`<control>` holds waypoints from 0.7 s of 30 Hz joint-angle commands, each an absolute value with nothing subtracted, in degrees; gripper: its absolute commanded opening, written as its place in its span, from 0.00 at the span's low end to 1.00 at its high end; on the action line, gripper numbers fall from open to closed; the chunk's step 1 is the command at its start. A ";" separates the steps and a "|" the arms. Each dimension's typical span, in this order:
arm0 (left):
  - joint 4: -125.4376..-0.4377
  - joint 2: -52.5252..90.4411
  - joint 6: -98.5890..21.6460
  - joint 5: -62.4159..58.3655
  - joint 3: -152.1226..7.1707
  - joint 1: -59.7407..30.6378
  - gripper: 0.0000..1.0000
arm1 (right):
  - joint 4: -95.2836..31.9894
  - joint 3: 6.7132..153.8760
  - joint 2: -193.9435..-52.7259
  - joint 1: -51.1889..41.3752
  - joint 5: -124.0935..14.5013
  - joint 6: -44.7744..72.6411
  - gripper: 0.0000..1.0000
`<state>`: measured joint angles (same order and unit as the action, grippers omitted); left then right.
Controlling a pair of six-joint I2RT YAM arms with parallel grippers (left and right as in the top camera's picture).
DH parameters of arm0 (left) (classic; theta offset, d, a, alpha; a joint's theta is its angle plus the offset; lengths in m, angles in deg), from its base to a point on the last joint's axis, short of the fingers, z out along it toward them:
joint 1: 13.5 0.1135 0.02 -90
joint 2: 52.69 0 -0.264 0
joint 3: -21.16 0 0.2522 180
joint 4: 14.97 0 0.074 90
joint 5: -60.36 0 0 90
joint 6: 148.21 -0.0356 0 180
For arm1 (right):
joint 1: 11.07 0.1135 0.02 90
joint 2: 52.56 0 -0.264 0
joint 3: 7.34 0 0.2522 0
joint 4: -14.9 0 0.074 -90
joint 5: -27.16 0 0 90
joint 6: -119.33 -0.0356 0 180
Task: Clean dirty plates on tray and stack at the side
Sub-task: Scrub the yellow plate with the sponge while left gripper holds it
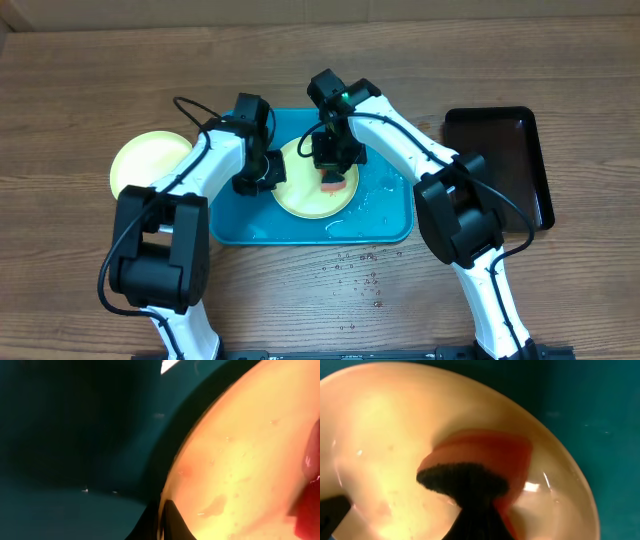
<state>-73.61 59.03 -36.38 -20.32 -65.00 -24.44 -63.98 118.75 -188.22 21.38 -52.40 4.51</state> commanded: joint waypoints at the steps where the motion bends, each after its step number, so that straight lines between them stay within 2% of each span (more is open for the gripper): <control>1: -74.58 61.46 -39.36 -14.07 -63.95 -22.12 0.04 | -62.37 116.19 -189.22 21.46 -48.73 3.18 0.04; 4: -74.47 61.46 -40.47 -9.33 -63.95 -20.27 0.04 | -60.16 116.06 -189.22 22.18 -40.93 7.07 0.04; 11: -74.34 61.46 -40.45 -8.58 -63.95 -18.50 0.04 | -62.48 116.06 -189.22 25.75 -40.51 8.78 0.04; 21: -74.34 61.46 -40.41 -8.60 -63.95 -18.23 0.04 | -69.58 117.83 -189.20 21.90 -53.80 3.88 0.04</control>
<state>-74.20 60.13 -39.29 -9.48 -64.52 -18.65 -67.94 117.40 -188.15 24.70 -45.26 6.79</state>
